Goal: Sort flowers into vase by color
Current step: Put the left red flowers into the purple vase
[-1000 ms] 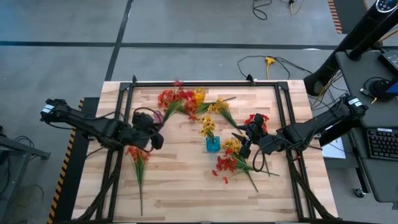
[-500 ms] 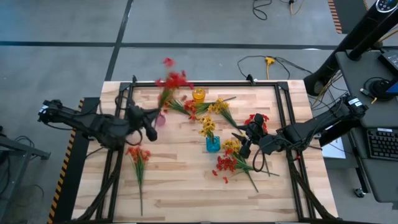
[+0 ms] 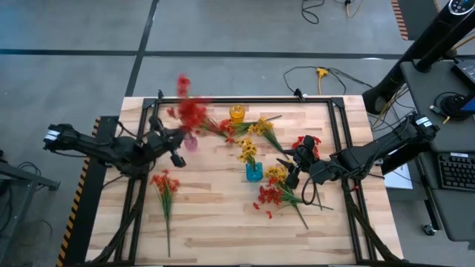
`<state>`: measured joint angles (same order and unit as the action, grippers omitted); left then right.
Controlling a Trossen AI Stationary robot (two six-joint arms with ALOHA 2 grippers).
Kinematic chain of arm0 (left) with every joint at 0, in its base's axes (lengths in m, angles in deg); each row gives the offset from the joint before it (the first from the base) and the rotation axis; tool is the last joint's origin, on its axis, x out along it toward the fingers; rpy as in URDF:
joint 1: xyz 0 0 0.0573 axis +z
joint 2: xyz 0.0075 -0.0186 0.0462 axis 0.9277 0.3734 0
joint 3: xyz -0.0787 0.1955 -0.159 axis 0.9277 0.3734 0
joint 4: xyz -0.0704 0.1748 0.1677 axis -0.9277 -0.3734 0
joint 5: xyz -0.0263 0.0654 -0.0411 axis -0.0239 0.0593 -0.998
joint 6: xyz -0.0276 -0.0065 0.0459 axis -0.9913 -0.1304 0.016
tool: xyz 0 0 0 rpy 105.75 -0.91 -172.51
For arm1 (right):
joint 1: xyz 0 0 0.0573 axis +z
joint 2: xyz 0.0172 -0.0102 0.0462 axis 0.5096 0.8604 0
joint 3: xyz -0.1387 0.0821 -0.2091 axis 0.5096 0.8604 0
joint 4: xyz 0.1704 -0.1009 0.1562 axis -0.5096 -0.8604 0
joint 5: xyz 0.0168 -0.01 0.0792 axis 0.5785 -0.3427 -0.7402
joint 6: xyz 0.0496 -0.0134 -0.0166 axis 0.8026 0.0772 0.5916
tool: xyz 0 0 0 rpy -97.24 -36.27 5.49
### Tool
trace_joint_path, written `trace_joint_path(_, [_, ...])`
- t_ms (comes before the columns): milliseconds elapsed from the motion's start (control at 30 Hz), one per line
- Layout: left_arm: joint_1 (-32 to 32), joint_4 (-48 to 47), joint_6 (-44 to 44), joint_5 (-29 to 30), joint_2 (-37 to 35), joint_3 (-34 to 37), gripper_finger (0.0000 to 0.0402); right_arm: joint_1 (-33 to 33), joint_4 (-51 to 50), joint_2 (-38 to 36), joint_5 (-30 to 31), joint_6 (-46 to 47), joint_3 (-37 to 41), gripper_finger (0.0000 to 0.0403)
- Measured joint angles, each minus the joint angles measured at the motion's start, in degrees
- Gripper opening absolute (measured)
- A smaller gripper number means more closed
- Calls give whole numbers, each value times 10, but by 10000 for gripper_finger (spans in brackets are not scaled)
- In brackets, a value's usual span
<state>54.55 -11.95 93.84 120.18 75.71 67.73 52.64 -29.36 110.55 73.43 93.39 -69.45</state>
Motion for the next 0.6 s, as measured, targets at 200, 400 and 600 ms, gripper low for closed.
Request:
trace_joint_path(200, [24,99,32,35,-11,76,0,0,0,1,0,5,0,146])
trace_joint_path(400, [30,106,31,72,-24,124,0,0,0,1,0,7,0,146])
trace_joint_path(600, [45,129,25,73,-33,150,0,0,0,1,0,16,0,146])
